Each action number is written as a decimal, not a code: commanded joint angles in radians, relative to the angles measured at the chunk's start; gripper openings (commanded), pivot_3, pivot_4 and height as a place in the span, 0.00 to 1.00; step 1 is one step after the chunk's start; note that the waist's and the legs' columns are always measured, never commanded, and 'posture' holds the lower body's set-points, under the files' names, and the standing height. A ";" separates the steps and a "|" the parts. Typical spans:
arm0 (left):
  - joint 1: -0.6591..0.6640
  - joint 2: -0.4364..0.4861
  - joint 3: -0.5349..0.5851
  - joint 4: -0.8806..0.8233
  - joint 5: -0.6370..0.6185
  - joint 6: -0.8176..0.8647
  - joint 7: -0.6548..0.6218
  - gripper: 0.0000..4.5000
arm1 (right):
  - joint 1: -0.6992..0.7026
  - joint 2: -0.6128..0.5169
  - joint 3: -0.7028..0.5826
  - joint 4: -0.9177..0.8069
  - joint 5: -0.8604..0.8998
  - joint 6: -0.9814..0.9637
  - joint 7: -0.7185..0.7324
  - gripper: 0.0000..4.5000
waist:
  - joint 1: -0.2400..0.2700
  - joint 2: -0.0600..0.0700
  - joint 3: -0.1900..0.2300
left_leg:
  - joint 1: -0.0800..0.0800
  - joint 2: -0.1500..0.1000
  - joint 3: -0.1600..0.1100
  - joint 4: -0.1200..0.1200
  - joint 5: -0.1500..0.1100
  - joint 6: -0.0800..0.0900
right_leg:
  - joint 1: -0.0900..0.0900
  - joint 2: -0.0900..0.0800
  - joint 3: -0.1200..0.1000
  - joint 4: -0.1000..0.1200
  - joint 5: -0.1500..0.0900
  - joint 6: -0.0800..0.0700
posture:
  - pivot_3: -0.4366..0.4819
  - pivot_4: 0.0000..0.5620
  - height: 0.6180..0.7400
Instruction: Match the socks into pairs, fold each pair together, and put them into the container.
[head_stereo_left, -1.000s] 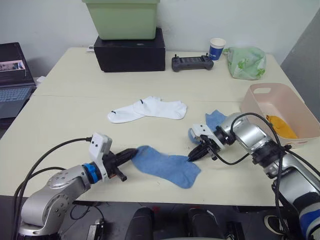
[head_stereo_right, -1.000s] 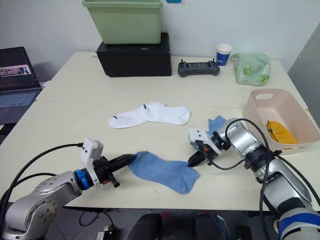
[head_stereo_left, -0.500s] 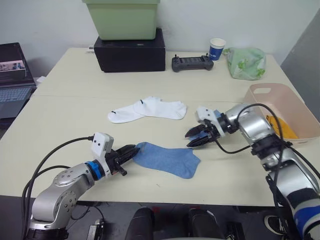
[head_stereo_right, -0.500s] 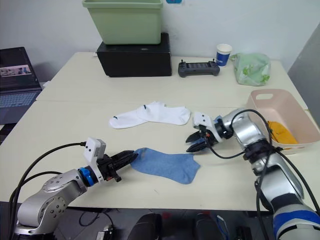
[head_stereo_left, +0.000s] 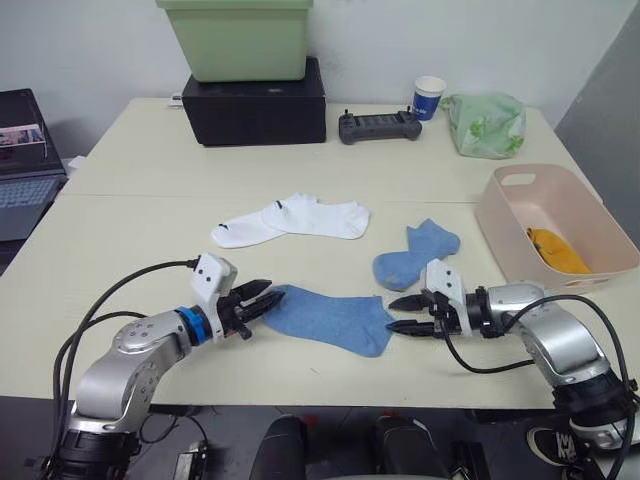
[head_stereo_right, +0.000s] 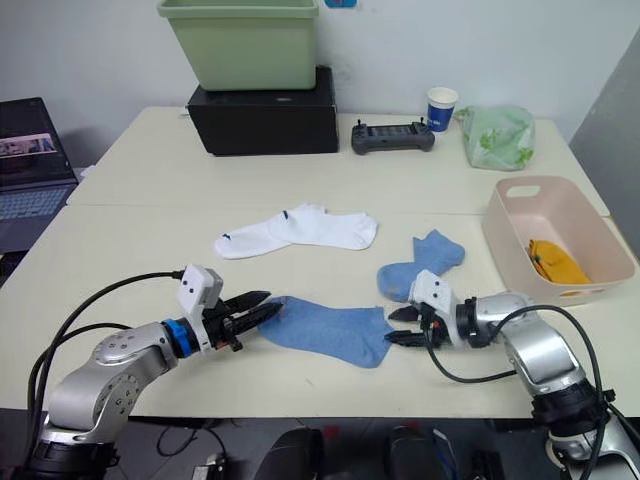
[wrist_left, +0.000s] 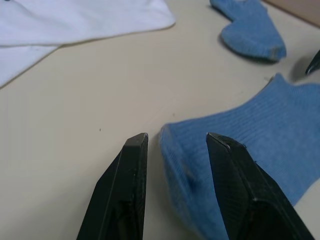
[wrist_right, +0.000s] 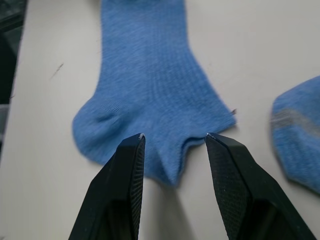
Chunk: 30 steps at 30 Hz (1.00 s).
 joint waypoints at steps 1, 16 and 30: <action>-0.024 0.013 -0.010 0.029 0.031 -0.037 -0.030 0.34 | 0.034 0.038 0.002 -0.050 0.011 0.001 -0.072 0.46 | 0.000 0.000 0.000 | 0.000 0.000 0.000 0.000 0.000 0.000 | 0.000 0.000 0.000 0.000 0.000 0.000 | 0.48 0.27 1.00; 0.074 -0.012 0.015 -0.075 0.007 0.010 -0.018 0.00 | -0.005 0.002 0.021 -0.023 0.021 -0.025 -0.046 0.00 | -0.003 0.000 0.000 | 0.000 0.000 0.003 0.000 0.000 0.000 | 0.000 0.000 0.003 -0.001 0.000 0.000 | 0.48 0.27 1.00; 0.165 -0.129 0.099 -0.152 -0.034 0.047 0.151 0.04 | -0.189 -0.018 0.084 0.224 -0.001 -0.127 0.113 0.11 | 0.000 0.000 0.000 | 0.000 0.000 0.002 0.000 0.000 0.000 | 0.001 -0.001 0.002 -0.001 0.000 0.000 | 0.48 0.27 1.00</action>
